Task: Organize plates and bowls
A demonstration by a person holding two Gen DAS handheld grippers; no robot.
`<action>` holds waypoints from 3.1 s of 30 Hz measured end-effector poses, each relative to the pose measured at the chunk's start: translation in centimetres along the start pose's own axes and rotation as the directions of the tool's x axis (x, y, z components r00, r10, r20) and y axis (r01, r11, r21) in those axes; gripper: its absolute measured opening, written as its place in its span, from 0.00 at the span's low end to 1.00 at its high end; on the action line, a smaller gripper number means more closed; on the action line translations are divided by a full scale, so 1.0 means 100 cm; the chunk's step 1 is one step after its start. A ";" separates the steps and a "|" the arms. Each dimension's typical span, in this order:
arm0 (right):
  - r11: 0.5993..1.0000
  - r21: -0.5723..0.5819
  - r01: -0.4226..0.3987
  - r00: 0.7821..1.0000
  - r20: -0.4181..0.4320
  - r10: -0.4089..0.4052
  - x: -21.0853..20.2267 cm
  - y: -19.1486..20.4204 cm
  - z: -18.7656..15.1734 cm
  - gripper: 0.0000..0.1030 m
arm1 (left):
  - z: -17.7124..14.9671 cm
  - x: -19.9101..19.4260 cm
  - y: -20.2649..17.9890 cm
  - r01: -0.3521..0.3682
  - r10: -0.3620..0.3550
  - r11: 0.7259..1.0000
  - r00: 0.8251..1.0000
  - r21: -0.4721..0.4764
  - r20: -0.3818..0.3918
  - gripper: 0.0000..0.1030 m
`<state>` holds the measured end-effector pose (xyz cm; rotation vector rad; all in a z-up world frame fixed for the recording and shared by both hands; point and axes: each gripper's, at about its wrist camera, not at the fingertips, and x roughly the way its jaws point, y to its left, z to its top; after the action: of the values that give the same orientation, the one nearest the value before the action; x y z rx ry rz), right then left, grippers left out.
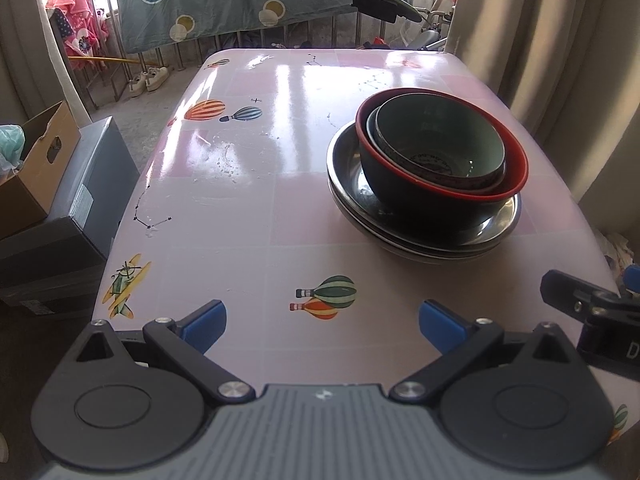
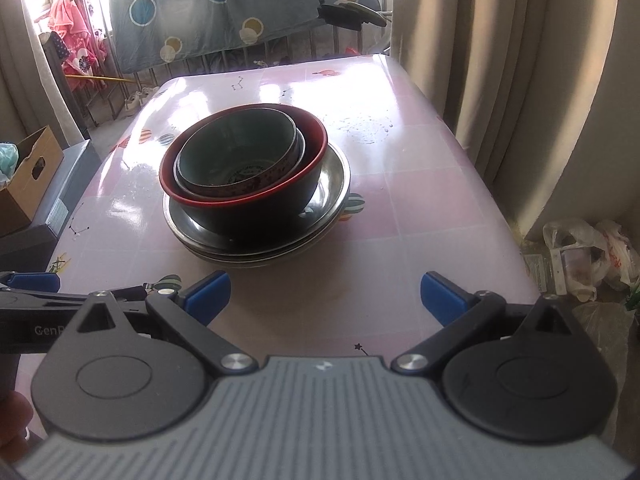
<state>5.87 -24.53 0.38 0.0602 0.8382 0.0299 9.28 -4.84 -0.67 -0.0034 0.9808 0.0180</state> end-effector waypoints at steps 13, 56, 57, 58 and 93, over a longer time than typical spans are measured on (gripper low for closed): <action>1.000 -0.004 0.001 1.000 -0.014 -0.001 0.004 0.002 0.001 0.99 | 0.000 0.004 0.002 0.005 -0.005 1.000 1.000 -0.006 -0.007 1.00; 0.999 -0.030 -0.017 0.999 -0.028 0.016 0.007 0.007 0.004 0.99 | 0.003 0.005 0.007 0.003 -0.003 1.000 1.000 -0.025 -0.005 1.00; 0.999 -0.031 -0.017 0.999 -0.028 0.017 0.007 0.007 0.004 0.99 | 0.003 0.005 0.007 0.003 -0.003 1.000 1.000 -0.025 -0.005 1.00; 0.999 -0.031 -0.017 0.999 -0.028 0.016 0.007 0.007 0.004 0.99 | 0.003 0.005 0.007 0.004 -0.004 1.000 1.000 -0.025 -0.005 1.00; 0.999 -0.035 -0.026 0.999 -0.033 0.024 0.008 0.009 0.002 0.99 | 0.003 0.005 0.007 0.004 -0.004 1.000 1.000 -0.026 -0.006 1.00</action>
<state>6.56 -23.64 -0.02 0.0370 0.8692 0.0693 9.73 -4.14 -0.91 -0.0291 0.9866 0.0269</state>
